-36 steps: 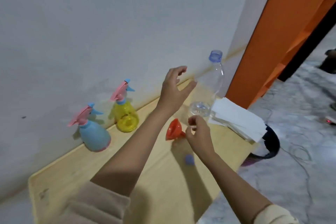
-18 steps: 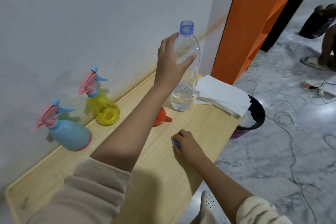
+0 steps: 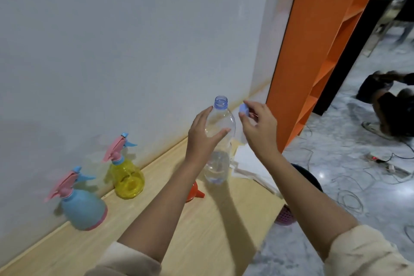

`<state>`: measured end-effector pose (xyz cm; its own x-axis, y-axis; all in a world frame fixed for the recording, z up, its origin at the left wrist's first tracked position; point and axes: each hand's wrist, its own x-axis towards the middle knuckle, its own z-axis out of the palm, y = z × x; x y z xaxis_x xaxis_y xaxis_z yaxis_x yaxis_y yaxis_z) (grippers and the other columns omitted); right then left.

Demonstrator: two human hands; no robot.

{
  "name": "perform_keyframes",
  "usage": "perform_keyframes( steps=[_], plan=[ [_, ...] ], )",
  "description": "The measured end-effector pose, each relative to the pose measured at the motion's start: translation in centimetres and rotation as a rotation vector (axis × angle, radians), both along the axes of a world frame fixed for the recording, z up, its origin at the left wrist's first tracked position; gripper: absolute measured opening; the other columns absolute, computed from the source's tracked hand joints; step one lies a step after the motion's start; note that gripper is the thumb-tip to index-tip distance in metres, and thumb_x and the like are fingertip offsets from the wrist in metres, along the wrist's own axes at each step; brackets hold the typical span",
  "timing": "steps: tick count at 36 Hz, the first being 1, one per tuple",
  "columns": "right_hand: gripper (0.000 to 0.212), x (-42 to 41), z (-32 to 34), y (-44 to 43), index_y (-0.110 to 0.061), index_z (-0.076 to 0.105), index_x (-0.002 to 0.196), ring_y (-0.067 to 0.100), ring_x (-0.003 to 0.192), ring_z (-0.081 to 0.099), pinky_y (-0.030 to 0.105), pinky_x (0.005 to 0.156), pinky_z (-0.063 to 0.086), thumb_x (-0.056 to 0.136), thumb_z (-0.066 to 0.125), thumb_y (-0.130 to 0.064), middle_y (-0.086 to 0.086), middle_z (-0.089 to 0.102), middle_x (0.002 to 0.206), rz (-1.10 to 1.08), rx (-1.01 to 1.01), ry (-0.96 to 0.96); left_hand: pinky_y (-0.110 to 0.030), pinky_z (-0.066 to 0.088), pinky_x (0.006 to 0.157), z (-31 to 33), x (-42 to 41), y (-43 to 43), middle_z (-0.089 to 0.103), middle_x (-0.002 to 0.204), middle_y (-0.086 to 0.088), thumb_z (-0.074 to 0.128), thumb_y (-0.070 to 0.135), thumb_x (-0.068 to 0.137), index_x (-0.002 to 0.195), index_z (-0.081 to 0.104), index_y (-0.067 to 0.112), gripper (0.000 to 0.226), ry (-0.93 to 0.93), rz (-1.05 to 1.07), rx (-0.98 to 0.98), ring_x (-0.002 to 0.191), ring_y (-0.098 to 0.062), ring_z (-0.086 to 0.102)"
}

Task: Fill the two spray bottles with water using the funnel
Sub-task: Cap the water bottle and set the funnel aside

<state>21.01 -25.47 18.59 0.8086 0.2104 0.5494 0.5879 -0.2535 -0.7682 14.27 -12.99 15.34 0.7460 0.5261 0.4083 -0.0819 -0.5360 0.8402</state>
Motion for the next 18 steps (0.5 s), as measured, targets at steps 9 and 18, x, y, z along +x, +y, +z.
perform_keyframes(
  steps=[9,18],
  plan=[
    [0.032,1.7,4.9,2.3,-0.008,0.064,0.117,0.019,0.102,0.059,0.029,0.094,0.048,0.085,0.062,-0.007,0.007,0.063,0.116,0.298,-0.326,-0.045,-0.03,0.042,0.103,0.4,-0.1,-0.2,0.051,0.137,0.003,0.076,0.034,0.076,0.138,0.044,0.021,0.071,0.047,0.004,-0.032,0.124,-0.014,0.049],
    [0.032,3.0,7.2,2.6,-0.012,0.066,0.116,0.017,0.109,0.055,0.021,0.089,0.042,0.085,0.062,-0.004,0.004,0.061,0.121,0.397,-0.595,-0.041,-0.029,0.043,0.102,0.9,-0.3,0.0,0.054,0.136,0.003,0.079,0.025,0.074,0.136,0.048,0.022,0.069,0.069,-0.021,-0.123,0.123,-0.014,0.05]
  ],
)
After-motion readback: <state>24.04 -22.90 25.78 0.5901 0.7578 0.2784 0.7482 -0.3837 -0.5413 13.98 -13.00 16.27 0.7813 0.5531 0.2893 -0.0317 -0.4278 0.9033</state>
